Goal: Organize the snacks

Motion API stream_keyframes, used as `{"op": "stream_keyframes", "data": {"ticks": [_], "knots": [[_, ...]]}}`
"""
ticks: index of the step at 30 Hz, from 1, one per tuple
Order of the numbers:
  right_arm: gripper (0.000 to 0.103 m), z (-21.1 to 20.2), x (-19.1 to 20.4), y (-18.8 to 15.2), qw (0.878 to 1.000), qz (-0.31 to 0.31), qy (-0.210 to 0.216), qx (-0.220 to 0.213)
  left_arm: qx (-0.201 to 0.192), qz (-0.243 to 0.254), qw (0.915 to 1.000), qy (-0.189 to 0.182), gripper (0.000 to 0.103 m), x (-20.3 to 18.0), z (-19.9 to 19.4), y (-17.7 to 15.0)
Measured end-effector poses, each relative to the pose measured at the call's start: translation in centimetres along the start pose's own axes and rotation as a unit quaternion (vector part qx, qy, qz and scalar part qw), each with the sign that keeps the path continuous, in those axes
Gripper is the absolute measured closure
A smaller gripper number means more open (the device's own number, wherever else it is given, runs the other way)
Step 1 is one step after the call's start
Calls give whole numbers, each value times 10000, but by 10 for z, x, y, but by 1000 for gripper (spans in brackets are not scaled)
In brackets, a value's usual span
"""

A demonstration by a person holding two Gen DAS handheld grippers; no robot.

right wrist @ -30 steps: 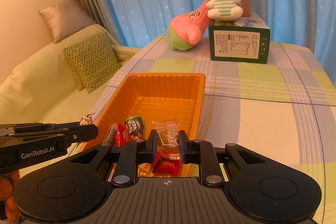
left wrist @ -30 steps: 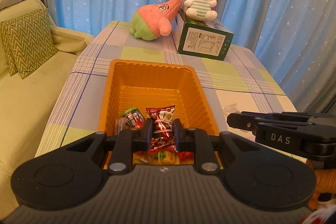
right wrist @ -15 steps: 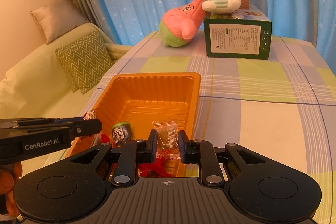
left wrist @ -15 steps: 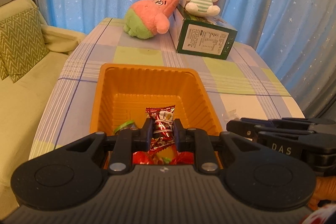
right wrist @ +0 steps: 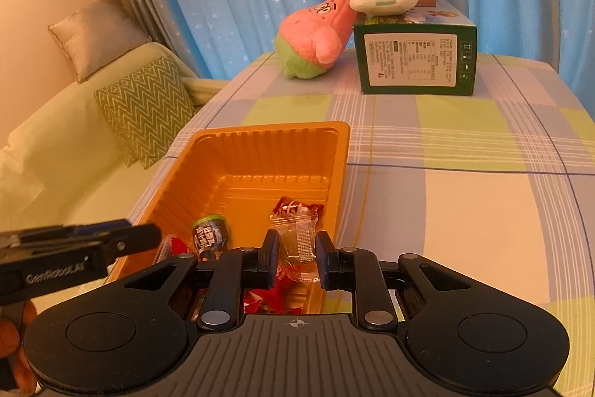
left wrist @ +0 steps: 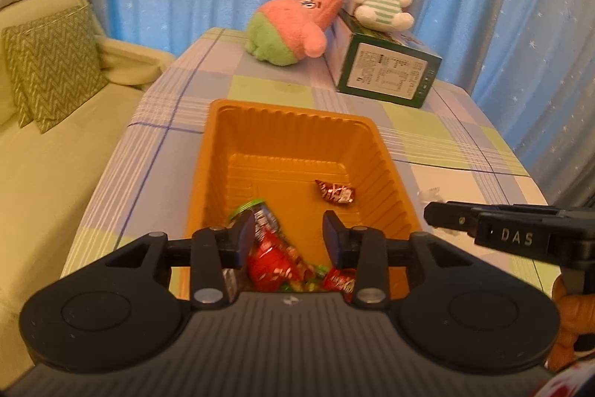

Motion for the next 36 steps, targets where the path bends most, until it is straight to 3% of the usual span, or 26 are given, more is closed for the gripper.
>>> {"op": "stream_keyframes", "data": {"ticks": [11,16,18,19,20,27,36], "knots": [[82,5,18,8,9998,-41,174,-55,-97,-167,9997,121,62,20,-17,-4],[82,11,24,17,9979,181,577,-228,-91,-126,9997,179,60,23,-18,-6],[72,13,19,18,9970,378,637,-239,-85,-131,9997,196,57,25,-19,-8],[46,12,17,18,9967,457,622,-267,-83,-131,9997,203,56,25,-20,-9],[34,9,14,17,9965,506,585,-319,-80,-133,9997,205,55,25,-21,-11],[34,-14,-3,-6,9963,779,296,-213,-13,-141,9998,118,52,20,-31,-21],[34,-57,0,-32,9974,706,-33,-167,-9,-55,9999,148,29,10,-55,-37]]}}
Point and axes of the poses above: each gripper's, at about its wrist camera, not at the fingertips, and z roughly the way its jaws point, x to its left, y to its top, the point moved 6 cm from there along z, roughly the way its jaws point, and after that the axes turned 11 degrees about -z, right-handed, at the moved point
